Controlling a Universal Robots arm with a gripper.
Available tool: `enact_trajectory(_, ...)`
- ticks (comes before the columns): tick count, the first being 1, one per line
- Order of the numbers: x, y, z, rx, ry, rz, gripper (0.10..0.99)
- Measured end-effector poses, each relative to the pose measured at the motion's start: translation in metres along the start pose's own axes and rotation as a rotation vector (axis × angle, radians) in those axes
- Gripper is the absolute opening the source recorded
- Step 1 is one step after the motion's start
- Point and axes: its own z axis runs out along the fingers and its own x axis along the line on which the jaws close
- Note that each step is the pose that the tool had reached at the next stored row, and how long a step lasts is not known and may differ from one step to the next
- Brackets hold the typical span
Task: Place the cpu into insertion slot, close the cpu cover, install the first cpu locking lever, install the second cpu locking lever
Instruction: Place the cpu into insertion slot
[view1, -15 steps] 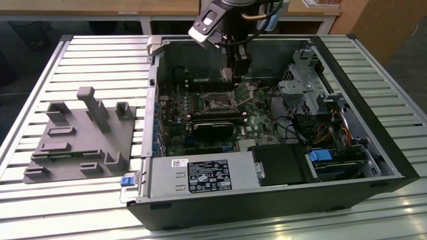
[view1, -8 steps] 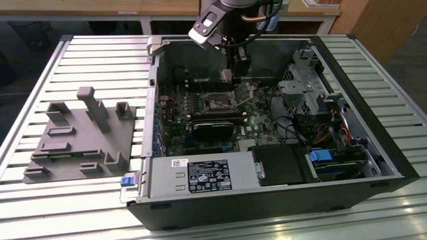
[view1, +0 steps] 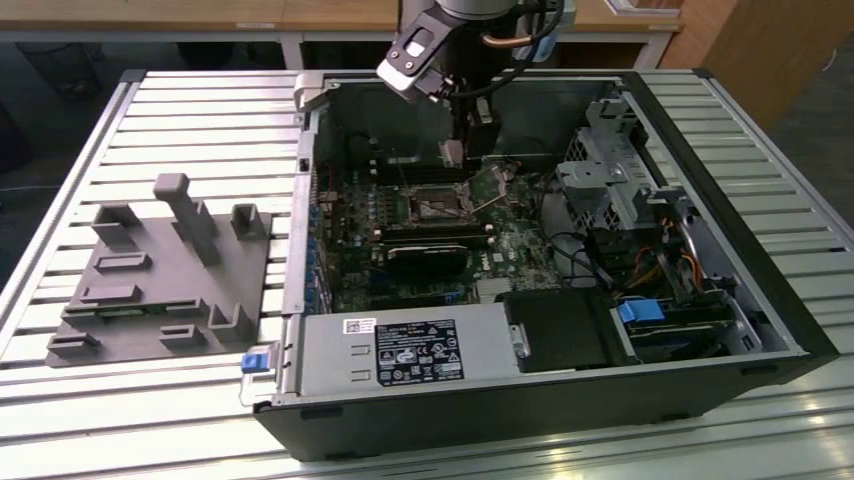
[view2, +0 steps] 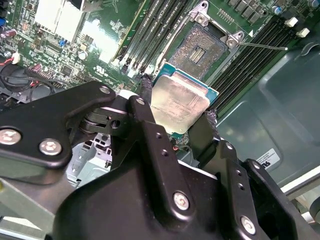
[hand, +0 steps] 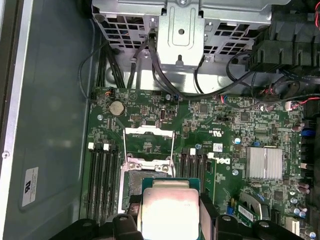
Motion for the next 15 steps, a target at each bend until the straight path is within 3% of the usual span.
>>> enact_trajectory(15, -0.0002, -0.0009, 0.012, 0.0, 0.0, 0.0, 0.541)
